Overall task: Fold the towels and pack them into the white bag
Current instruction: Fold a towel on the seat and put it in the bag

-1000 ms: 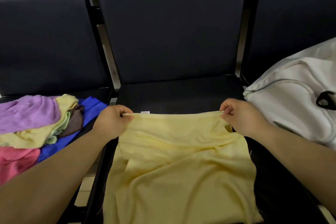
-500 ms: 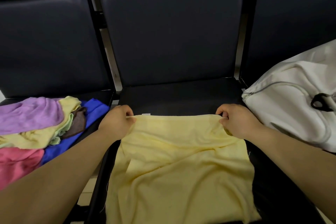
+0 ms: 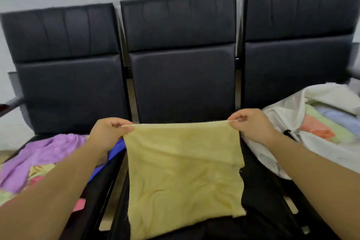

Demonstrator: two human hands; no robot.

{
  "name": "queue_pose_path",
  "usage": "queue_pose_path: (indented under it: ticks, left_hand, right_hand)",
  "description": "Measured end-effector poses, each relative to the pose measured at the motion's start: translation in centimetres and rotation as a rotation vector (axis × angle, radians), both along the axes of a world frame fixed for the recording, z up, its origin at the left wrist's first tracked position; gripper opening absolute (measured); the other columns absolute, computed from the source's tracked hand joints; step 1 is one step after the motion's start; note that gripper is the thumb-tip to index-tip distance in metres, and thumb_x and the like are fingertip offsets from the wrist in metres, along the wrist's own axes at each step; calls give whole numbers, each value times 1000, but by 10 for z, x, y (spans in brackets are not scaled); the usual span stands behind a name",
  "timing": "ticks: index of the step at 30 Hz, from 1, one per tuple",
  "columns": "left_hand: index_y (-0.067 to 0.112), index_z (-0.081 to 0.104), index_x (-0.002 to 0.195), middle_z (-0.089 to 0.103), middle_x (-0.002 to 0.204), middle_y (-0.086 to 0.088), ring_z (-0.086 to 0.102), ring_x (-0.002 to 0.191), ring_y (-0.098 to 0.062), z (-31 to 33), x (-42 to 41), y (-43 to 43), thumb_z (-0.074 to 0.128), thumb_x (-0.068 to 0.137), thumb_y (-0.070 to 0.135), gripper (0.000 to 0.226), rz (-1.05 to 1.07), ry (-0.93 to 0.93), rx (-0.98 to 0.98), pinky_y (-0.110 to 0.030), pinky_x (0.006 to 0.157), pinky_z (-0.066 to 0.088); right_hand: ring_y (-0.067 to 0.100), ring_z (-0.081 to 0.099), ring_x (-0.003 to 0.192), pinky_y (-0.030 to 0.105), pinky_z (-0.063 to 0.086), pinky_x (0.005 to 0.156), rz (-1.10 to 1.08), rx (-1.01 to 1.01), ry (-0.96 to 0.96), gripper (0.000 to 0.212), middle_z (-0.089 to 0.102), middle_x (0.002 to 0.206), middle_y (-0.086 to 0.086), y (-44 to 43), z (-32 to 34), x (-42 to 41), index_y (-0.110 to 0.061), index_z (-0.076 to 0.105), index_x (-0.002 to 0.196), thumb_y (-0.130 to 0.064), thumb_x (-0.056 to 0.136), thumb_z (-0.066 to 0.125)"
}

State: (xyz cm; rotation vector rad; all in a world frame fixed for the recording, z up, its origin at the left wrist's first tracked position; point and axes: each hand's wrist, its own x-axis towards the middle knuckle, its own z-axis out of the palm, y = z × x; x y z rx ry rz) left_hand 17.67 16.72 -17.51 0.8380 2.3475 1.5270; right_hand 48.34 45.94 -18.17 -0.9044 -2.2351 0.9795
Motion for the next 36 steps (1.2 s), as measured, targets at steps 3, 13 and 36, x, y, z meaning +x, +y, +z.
queue_pose_path:
  ticks: [3, 13, 36]
  left_hand:
    - [21, 81, 84, 78, 79, 2, 70, 70, -6, 54, -4, 6, 81, 84, 12, 8, 25, 71, 49, -29, 75, 57]
    - [33, 82, 85, 77, 88, 11, 70, 94, -13, 181, -21, 3, 83, 83, 23, 10, 24, 253, 263, -36, 89, 55]
    - [23, 78, 90, 78, 93, -2, 73, 95, -26, -79, 11, -55, 78, 88, 19, 5, -152, -191, -348, -47, 92, 56]
  right_hand:
    - [-4, 67, 70, 9, 47, 63, 2, 59, 65, 7, 75, 78, -10, 5, 53, -12, -23, 79, 87, -16, 86, 78]
    - [-2, 65, 86, 12, 43, 69, -46, 222, 329, 8, 71, 91, -18, 8, 184, -21, -32, 74, 98, -26, 92, 74]
    - [15, 72, 99, 37, 58, 93, 163, -475, -282, 14, 78, 95, -4, -10, -92, 8, -24, 75, 102, -17, 89, 76]
